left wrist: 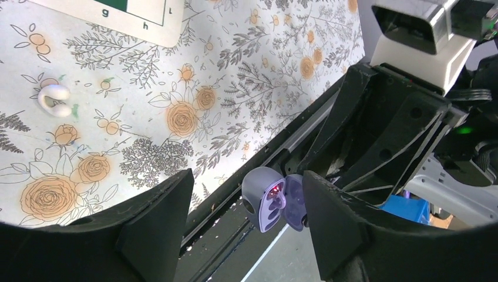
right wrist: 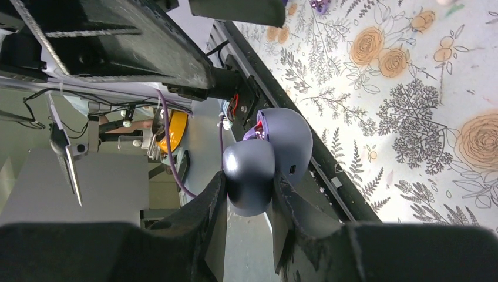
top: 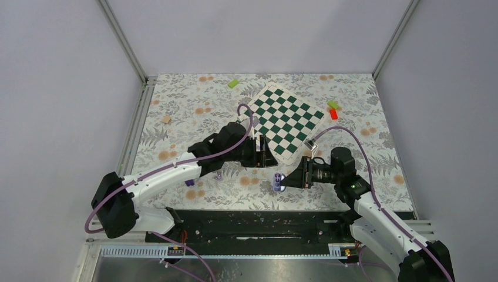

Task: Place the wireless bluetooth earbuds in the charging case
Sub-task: Adjust the left earbud in the left side groove of the charging case, then pick up the right earbud from the center of the board.

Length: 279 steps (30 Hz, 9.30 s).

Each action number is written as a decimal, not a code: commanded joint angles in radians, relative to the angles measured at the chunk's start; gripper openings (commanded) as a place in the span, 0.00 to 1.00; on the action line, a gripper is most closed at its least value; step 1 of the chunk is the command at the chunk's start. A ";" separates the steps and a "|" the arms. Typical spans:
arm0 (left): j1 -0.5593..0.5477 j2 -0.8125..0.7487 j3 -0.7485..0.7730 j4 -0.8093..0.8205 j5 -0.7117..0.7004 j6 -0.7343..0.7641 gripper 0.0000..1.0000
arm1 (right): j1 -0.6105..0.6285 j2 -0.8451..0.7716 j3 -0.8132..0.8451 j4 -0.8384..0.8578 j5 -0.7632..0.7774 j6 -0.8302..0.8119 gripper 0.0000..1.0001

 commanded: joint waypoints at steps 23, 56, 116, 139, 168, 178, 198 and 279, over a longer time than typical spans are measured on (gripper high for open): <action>0.145 0.092 -0.052 -0.264 -0.349 -0.025 0.68 | 0.006 -0.008 0.055 -0.084 0.074 -0.054 0.00; 0.376 0.179 -0.209 -0.255 -0.371 -0.138 0.49 | 0.006 -0.001 0.064 -0.140 0.091 -0.091 0.00; 0.038 0.053 -0.071 -0.496 -0.605 -0.142 0.48 | 0.006 0.069 0.104 -0.127 0.076 -0.086 0.00; 0.036 0.260 -0.066 -0.420 -0.474 -0.496 0.49 | 0.006 0.070 0.106 -0.141 0.060 -0.093 0.00; 0.023 0.012 -0.088 -0.360 -0.659 -0.171 0.46 | 0.006 0.010 0.070 -0.162 0.077 -0.076 0.00; -0.189 0.070 -0.001 -0.469 -0.802 0.030 0.45 | 0.006 0.022 0.032 -0.068 0.067 -0.043 0.00; -0.198 0.349 0.085 -0.463 -0.813 0.044 0.37 | 0.006 0.001 0.046 -0.136 0.077 -0.078 0.00; -0.195 0.318 -0.015 -0.451 -0.815 -0.016 0.28 | 0.006 0.024 0.066 -0.145 0.076 -0.084 0.00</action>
